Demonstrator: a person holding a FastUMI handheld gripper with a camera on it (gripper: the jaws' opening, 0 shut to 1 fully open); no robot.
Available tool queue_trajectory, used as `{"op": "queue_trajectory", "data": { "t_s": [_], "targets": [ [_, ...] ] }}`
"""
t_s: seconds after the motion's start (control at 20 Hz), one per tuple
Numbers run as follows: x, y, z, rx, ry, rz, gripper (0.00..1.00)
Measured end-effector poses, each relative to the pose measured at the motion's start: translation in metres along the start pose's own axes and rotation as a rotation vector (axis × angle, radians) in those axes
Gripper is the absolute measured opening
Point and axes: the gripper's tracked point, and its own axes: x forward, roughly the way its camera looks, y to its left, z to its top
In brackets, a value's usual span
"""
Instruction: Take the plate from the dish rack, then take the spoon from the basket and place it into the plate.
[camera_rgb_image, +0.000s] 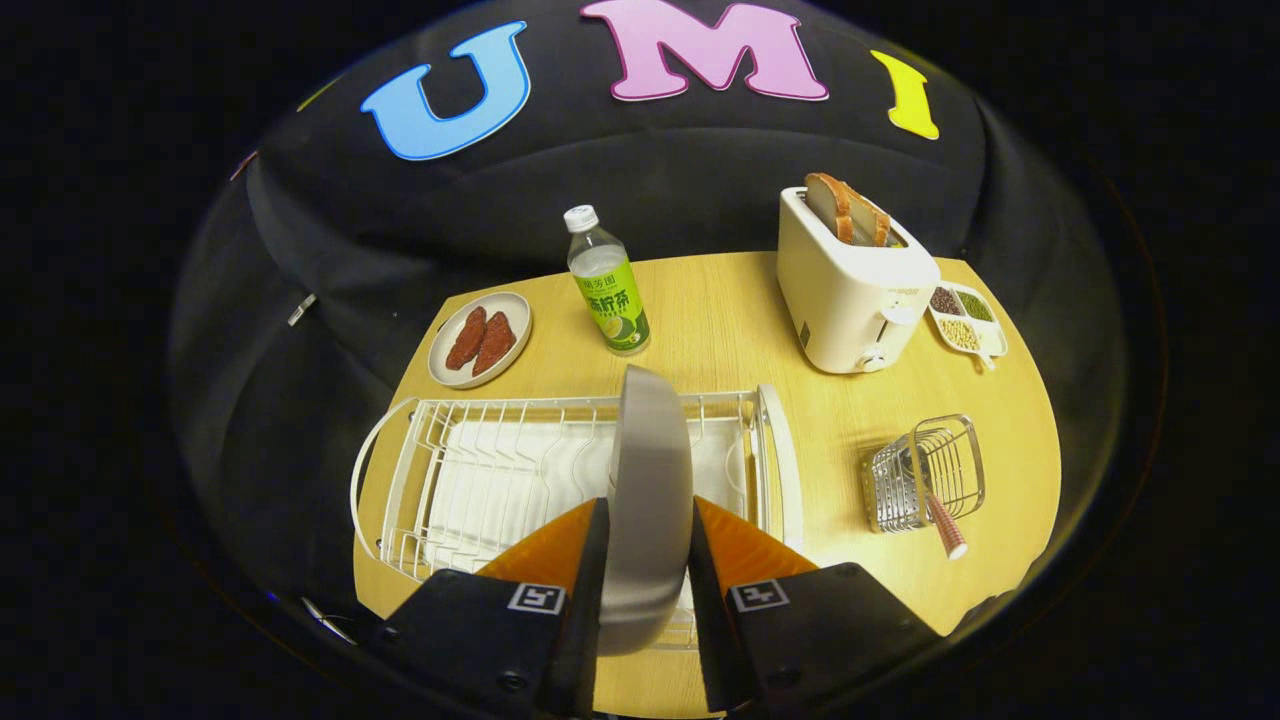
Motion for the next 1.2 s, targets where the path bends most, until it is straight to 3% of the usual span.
{"op": "queue_trajectory", "data": {
  "t_s": [0.3,1.2],
  "targets": [
    [0.002,0.003,0.000,-0.011,0.003,-0.040,0.37],
    [-0.015,0.001,0.020,-0.073,-0.028,-0.155,0.34]
  ]
}}
